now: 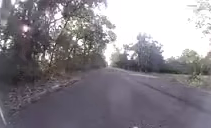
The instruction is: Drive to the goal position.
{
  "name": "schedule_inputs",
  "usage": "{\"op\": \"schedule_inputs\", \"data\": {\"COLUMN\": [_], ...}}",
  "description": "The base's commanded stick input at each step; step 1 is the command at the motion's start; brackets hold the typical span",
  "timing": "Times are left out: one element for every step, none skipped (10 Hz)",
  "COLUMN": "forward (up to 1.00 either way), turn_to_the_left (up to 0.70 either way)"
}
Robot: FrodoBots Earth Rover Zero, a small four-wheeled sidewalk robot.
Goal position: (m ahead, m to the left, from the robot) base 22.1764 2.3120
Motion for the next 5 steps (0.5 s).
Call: {"op": "schedule_inputs", "data": {"forward": [0.70, 0.70, 0.70, 0.70, 0.70], "turn_to_the_left": [0.00, 0.00, 0.00, 0.00, 0.00]}}
